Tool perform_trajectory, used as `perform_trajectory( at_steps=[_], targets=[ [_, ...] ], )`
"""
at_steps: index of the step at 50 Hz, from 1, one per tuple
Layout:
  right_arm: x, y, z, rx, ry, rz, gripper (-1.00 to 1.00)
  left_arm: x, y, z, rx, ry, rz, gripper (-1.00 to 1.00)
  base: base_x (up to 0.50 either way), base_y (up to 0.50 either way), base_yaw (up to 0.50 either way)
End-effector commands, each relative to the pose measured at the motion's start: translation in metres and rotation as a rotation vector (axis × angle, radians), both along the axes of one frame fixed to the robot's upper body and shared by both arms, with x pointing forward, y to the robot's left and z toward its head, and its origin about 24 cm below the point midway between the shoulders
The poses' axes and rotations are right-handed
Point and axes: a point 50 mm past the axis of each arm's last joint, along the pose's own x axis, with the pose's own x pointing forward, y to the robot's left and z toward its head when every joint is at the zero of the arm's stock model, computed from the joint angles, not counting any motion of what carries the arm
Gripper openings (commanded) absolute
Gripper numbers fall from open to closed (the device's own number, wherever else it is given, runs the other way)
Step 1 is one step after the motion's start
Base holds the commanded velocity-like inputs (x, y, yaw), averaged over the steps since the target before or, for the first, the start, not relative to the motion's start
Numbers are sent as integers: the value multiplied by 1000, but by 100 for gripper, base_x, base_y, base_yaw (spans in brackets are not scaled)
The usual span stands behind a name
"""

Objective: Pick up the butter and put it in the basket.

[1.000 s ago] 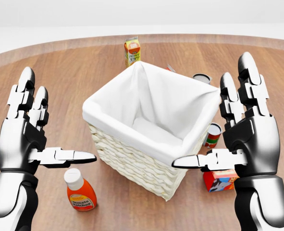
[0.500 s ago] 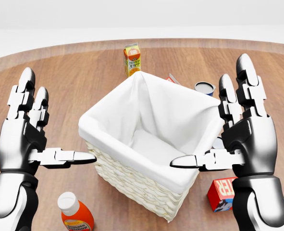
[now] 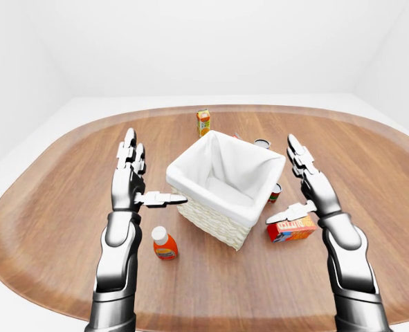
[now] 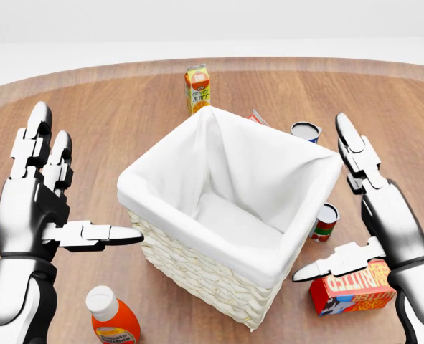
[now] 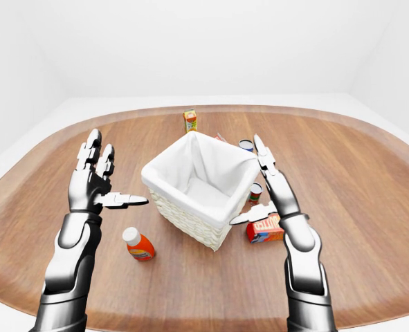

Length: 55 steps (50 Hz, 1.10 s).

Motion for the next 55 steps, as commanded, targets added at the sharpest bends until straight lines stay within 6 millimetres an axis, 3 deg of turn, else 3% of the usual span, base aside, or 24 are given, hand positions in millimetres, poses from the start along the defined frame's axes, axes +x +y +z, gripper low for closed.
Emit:
perform_trajectory(
  at_steps=[1, 13, 20, 29, 55],
  targets=[
    [-4, -34, -24, -248, 226, 22, 100, 0, 0, -2, -5, 7, -2, 100, 0, 0, 0],
    [-16, -51, -46, -310, 407, 79, 100, -1, -1, -3, -7, 9, -7, 100, 0, 0, 0],
    [-6, -64, -71, -420, 572, 44, 100, -1, -1, -3, -8, 12, -8, 100, 0, 0, 0],
    [8, -82, -100, -599, 689, -125, 100, -1, 1, -4, -12, 16, -5, 100, 0, 0, 0],
    [38, -88, -120, -1147, 661, -261, 100, -1, 1, -9, -16, 37, -3, 100, 0, 0, 0]
  ],
)
